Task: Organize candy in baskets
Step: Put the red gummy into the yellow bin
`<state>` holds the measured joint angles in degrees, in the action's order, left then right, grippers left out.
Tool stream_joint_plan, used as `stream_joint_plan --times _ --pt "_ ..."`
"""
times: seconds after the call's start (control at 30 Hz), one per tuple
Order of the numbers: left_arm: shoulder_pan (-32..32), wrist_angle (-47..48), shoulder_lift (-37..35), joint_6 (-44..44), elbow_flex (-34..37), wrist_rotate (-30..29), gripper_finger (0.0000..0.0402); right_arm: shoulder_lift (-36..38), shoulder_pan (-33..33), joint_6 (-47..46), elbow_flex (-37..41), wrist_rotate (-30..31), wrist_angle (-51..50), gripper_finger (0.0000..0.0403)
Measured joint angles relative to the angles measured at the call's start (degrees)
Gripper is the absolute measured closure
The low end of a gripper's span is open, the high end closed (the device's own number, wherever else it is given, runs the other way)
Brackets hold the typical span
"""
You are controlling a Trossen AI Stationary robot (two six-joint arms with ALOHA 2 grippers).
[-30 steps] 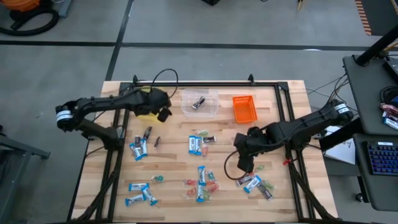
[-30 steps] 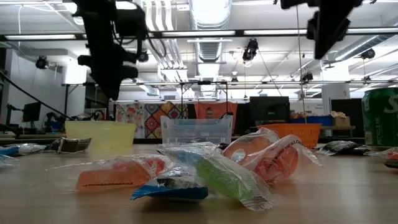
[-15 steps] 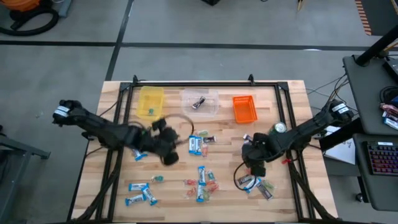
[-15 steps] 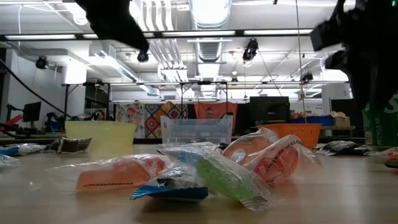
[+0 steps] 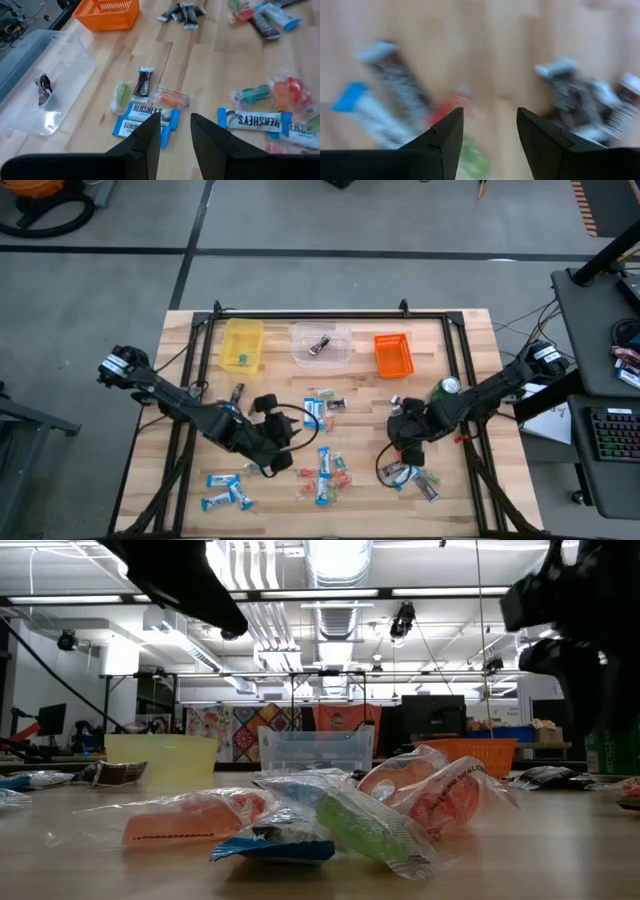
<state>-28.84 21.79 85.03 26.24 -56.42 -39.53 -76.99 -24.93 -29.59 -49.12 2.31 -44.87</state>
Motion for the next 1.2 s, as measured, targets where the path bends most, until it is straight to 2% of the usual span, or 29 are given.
stream_joint_plan --times 0.1,0.3,0.63,0.9,1.2 --pt "0.0 -1.04 0.43 0.63 -0.03 0.42 0.0311 0.0 -1.4 -2.96 0.02 -1.04 1.72 0.0227" --pt "0.0 -1.87 0.42 0.78 -0.11 0.57 0.0311 -0.04 -2.03 -18.74 0.04 -2.84 1.8 0.0227" --pt "0.0 -2.17 0.4 1.26 -0.11 0.54 0.0311 -1.35 -1.16 -30.68 0.09 -2.8 1.44 0.0227" --pt "0.04 -2.3 0.38 1.26 -0.11 0.52 0.0311 -6.83 -1.17 -33.91 0.09 -7.29 1.4 0.0227" --pt "0.07 -2.42 0.35 1.29 -0.11 0.4 0.0311 -10.39 -1.06 -32.38 0.09 -4.72 2.07 0.0241"
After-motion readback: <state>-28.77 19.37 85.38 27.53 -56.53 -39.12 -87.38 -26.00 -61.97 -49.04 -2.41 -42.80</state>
